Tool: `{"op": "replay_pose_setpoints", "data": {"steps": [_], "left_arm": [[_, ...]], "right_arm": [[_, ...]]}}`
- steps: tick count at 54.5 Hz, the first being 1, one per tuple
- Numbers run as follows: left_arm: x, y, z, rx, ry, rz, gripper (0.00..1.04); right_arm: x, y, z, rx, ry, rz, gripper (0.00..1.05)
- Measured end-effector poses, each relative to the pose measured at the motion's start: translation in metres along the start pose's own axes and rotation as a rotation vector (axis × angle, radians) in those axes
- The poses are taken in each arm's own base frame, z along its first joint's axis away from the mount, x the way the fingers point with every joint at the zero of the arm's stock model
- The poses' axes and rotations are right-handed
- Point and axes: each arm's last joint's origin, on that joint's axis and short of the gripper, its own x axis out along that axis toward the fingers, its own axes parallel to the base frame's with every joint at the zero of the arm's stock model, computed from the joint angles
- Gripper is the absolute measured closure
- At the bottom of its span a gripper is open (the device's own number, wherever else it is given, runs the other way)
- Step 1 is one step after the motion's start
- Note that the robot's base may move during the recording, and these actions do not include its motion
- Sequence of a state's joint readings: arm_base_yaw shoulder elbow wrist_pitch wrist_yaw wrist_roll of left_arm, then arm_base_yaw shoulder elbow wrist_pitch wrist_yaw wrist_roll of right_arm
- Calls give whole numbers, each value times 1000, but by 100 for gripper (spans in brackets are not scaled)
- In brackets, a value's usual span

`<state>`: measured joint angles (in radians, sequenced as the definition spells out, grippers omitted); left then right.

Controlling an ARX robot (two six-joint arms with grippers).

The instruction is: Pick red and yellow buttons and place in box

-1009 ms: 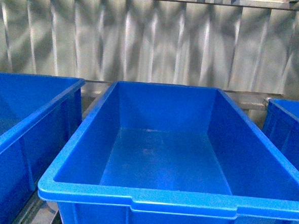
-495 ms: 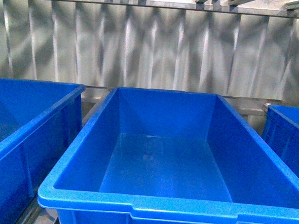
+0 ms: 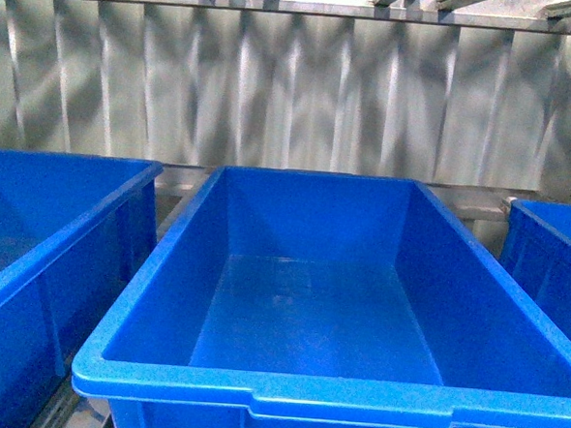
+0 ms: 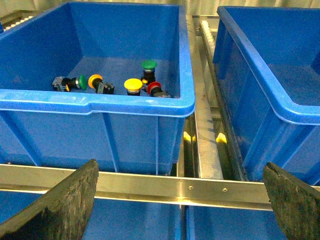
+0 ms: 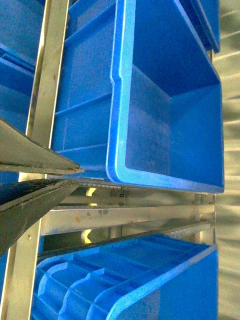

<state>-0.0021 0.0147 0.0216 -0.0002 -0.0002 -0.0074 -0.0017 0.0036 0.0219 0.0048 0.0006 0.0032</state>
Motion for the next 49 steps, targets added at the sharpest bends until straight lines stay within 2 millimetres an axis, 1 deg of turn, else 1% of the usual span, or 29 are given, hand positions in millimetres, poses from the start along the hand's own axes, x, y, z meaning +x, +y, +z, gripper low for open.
{"op": "replay_pose_setpoints", "data": {"steps": [16,19,22,29,37,44,47,49], "left_arm": [[0,0,0,0,0,0,8],[0,0,0,0,0,0,8],[0,0,0,0,0,0,8],[0,0,0,0,0,0,8],[0,0,0,0,0,0,8],[0,0,0,0,0,-2,8],[0,0,0,0,0,-3,8],[0,0,0,0,0,-3,8]], "right_arm": [[0,0,0,-1,4,0,100],[0,0,0,-1,5,0,92],[0,0,0,-1,4,0,82],[0,0,0,-1,5,0,63],[0,0,0,-1,5,0,37],[0,0,0,-1,5,-2,18],[0,0,0,0,5,-6,6],[0,0,0,0,5,-5,5]]}}
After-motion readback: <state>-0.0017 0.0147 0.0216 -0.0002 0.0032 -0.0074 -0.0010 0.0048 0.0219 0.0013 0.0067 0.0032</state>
